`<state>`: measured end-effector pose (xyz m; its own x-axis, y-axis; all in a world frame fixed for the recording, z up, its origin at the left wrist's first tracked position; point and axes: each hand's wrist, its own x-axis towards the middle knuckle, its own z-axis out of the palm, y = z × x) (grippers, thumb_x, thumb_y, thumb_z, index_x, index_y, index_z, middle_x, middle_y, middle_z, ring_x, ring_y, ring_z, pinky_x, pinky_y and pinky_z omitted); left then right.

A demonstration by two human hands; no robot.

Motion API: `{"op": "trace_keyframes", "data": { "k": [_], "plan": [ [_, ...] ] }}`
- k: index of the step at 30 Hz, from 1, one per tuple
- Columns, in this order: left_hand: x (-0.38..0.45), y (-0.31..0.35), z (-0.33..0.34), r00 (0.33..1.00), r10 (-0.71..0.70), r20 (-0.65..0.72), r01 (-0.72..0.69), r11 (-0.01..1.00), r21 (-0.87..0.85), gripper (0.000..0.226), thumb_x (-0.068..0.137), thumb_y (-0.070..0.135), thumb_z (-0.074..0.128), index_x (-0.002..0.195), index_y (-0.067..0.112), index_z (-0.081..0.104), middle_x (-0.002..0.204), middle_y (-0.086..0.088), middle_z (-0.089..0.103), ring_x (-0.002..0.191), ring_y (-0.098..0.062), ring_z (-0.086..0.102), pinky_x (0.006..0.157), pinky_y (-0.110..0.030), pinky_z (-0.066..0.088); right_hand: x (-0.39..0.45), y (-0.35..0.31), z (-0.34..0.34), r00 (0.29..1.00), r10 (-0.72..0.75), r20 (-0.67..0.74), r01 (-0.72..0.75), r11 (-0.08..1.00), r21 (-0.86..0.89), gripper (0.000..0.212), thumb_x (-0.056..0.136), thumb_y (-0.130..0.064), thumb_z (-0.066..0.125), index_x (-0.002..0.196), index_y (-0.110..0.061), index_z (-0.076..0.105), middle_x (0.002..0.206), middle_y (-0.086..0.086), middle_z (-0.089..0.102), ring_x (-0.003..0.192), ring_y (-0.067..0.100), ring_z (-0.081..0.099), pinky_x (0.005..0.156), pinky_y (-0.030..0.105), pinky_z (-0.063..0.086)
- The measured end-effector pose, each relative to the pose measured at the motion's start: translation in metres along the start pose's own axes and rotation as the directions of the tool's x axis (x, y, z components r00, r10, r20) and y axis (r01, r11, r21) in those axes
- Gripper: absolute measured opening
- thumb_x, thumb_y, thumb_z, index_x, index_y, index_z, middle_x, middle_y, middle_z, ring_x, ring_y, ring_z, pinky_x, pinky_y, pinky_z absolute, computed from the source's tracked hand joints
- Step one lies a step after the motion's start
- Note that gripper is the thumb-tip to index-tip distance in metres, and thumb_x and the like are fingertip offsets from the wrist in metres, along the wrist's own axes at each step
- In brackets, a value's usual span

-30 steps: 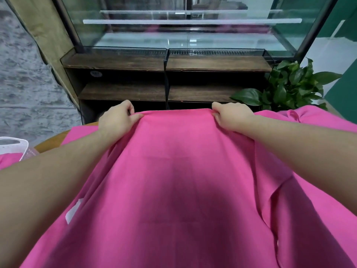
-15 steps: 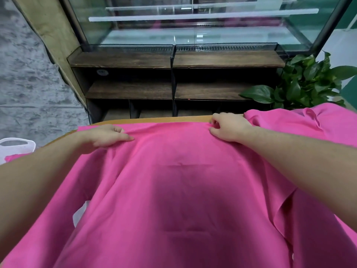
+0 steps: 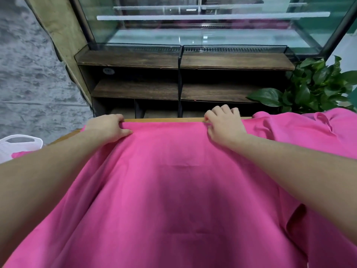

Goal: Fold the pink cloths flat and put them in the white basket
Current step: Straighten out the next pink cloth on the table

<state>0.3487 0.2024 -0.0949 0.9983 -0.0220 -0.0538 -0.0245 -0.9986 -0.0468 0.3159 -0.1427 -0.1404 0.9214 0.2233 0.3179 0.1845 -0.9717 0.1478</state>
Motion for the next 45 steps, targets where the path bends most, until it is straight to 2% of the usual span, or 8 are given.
{"op": "trace_keyframes", "data": {
  "k": [4, 8, 15, 22, 28, 33, 37, 45],
  "plan": [
    [-0.003, -0.023, -0.006, 0.978, -0.099, 0.184, 0.107, 0.994, -0.035, 0.050, 0.082, 0.055, 0.064, 0.122, 0.025, 0.059, 0.123, -0.004, 0.065, 0.115, -0.028, 0.059, 0.096, -0.036, 0.046, -0.006, -0.047, -0.006, 0.990, -0.134, -0.045, 0.138, 0.983, 0.120, 0.026, 0.079, -0.029, 0.056, 0.103, -0.021, 0.063, 0.103, 0.003, 0.062, 0.098, 0.028, 0.054, 0.078, 0.040, 0.039],
    [-0.010, -0.042, -0.012, 0.941, -0.138, 0.309, 0.153, 0.988, -0.024, 0.028, 0.087, 0.028, 0.068, 0.107, 0.009, 0.071, 0.102, -0.010, 0.073, 0.099, -0.027, 0.066, 0.083, -0.030, 0.049, -0.013, -0.090, -0.005, 0.981, -0.161, 0.104, 0.129, 0.955, 0.267, 0.038, 0.087, -0.032, 0.050, 0.123, -0.030, 0.061, 0.122, -0.002, 0.060, 0.114, 0.025, 0.051, 0.089, 0.040, 0.038],
    [0.000, -0.067, -0.018, 0.979, -0.201, 0.026, 0.200, 0.942, -0.270, 0.011, 0.091, 0.013, 0.059, 0.088, 0.019, 0.068, 0.090, -0.014, 0.068, 0.080, -0.028, 0.061, 0.071, -0.030, 0.046, -0.021, -0.104, 0.010, 0.989, -0.082, 0.125, 0.037, 0.944, 0.327, 0.055, 0.087, -0.041, 0.028, 0.133, -0.038, 0.058, 0.140, -0.008, 0.054, 0.129, 0.019, 0.046, 0.104, 0.044, 0.033],
    [0.016, -0.071, -0.012, 0.975, -0.165, -0.148, 0.146, 0.981, -0.129, 0.008, 0.095, 0.034, 0.056, 0.094, 0.031, 0.064, 0.109, -0.005, 0.068, 0.104, -0.032, 0.062, 0.081, -0.038, 0.047, -0.026, -0.111, 0.013, 0.996, -0.057, 0.066, 0.031, 0.937, 0.348, 0.054, 0.086, -0.038, 0.031, 0.129, -0.035, 0.062, 0.135, -0.006, 0.059, 0.125, 0.019, 0.050, 0.106, 0.043, 0.035],
    [0.021, -0.077, 0.005, 0.975, -0.221, -0.025, 0.215, 0.965, -0.149, 0.014, 0.088, 0.017, 0.058, 0.086, 0.031, 0.058, 0.105, -0.007, 0.067, 0.099, -0.031, 0.062, 0.082, -0.037, 0.050, -0.023, -0.113, 0.013, 0.994, -0.059, 0.088, 0.026, 0.941, 0.337, 0.053, 0.086, -0.037, 0.033, 0.132, -0.036, 0.059, 0.137, -0.007, 0.057, 0.127, 0.019, 0.048, 0.108, 0.042, 0.033],
    [0.024, -0.086, 0.012, 0.947, -0.308, 0.091, 0.320, 0.879, -0.353, 0.028, 0.084, -0.001, 0.057, 0.106, 0.014, 0.066, 0.091, -0.011, 0.061, 0.087, -0.028, 0.058, 0.072, -0.030, 0.045, -0.025, -0.110, 0.011, 0.993, -0.055, 0.103, 0.018, 0.945, 0.328, 0.055, 0.087, -0.038, 0.029, 0.135, -0.038, 0.056, 0.140, -0.008, 0.054, 0.129, 0.018, 0.044, 0.110, 0.040, 0.028],
    [0.023, -0.098, 0.015, 0.922, -0.387, 0.010, 0.351, 0.823, -0.447, 0.039, 0.086, -0.002, 0.050, 0.121, 0.013, 0.060, 0.112, -0.020, 0.064, 0.102, -0.035, 0.062, 0.076, -0.033, 0.046, -0.025, -0.110, 0.010, 0.992, -0.055, 0.110, 0.017, 0.947, 0.321, 0.056, 0.087, -0.039, 0.027, 0.136, -0.038, 0.055, 0.141, -0.008, 0.053, 0.130, 0.017, 0.044, 0.111, 0.040, 0.027],
    [0.025, -0.094, 0.022, 0.913, -0.400, -0.085, 0.291, 0.780, -0.554, 0.029, 0.087, 0.003, 0.050, 0.107, 0.022, 0.057, 0.102, -0.011, 0.068, 0.086, -0.036, 0.063, 0.069, -0.037, 0.053, -0.024, -0.113, 0.013, 0.995, -0.039, 0.092, 0.009, 0.949, 0.316, 0.053, 0.086, -0.037, 0.032, 0.133, -0.038, 0.058, 0.137, -0.007, 0.056, 0.126, 0.018, 0.047, 0.109, 0.041, 0.032]
  ]
}}
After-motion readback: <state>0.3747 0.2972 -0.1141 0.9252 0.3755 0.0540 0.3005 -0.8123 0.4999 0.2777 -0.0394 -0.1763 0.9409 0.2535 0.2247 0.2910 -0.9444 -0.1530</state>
